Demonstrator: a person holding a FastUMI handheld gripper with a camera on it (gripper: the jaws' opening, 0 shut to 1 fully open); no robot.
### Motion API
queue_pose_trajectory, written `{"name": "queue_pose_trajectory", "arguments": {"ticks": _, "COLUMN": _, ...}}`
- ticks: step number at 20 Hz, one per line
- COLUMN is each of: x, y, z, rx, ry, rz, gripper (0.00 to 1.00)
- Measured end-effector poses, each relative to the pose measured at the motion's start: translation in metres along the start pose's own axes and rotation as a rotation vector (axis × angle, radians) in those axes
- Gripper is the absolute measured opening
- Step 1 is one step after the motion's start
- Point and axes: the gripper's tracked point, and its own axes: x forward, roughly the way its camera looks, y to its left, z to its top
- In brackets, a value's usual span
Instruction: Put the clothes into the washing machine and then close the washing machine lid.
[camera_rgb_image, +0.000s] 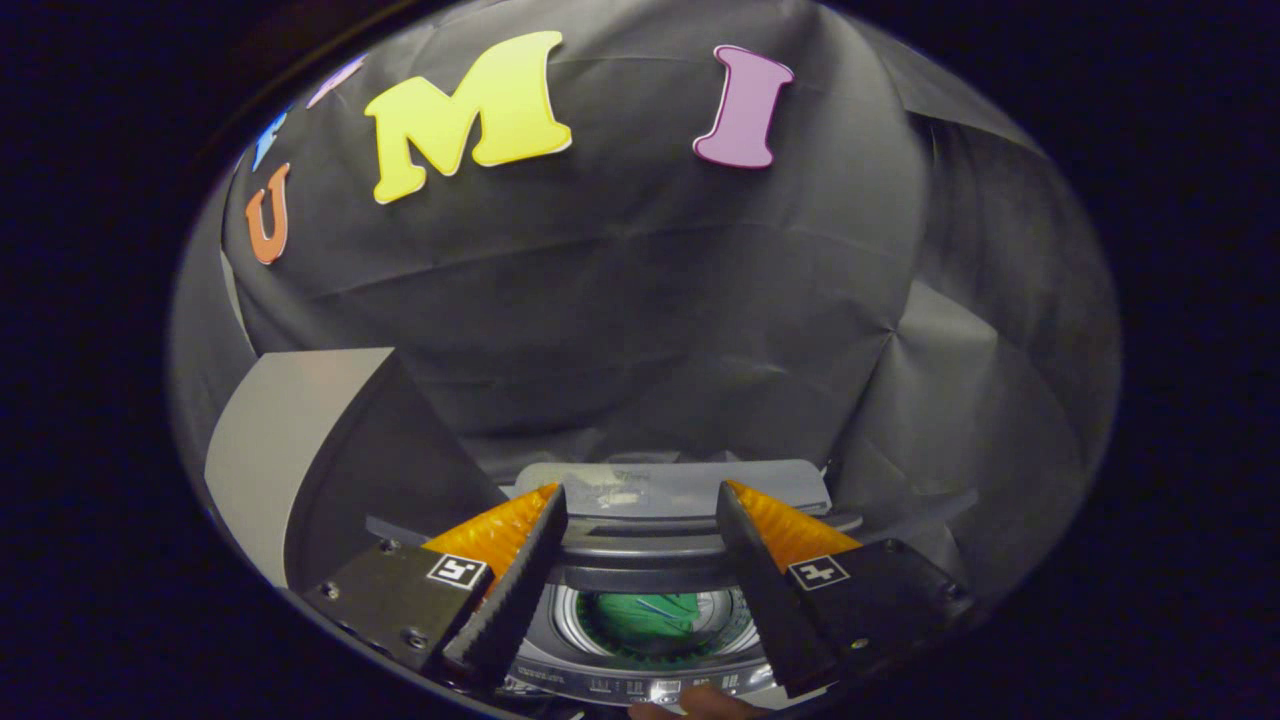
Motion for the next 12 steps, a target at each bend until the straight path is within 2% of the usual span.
{"name": "queue_pose_trajectory", "arguments": {"ticks": 8, "x": -0.006, "y": -0.001, "z": -0.084, "rx": 0.115, "ry": 0.175, "rz": 0.011, "gripper": 0.95}}
{"name": "queue_pose_trajectory", "arguments": {"ticks": 12, "x": -0.019, "y": 0.008, "z": -0.098, "rx": 0.125, "ry": 0.163, "rz": 0.014, "gripper": 0.94}}
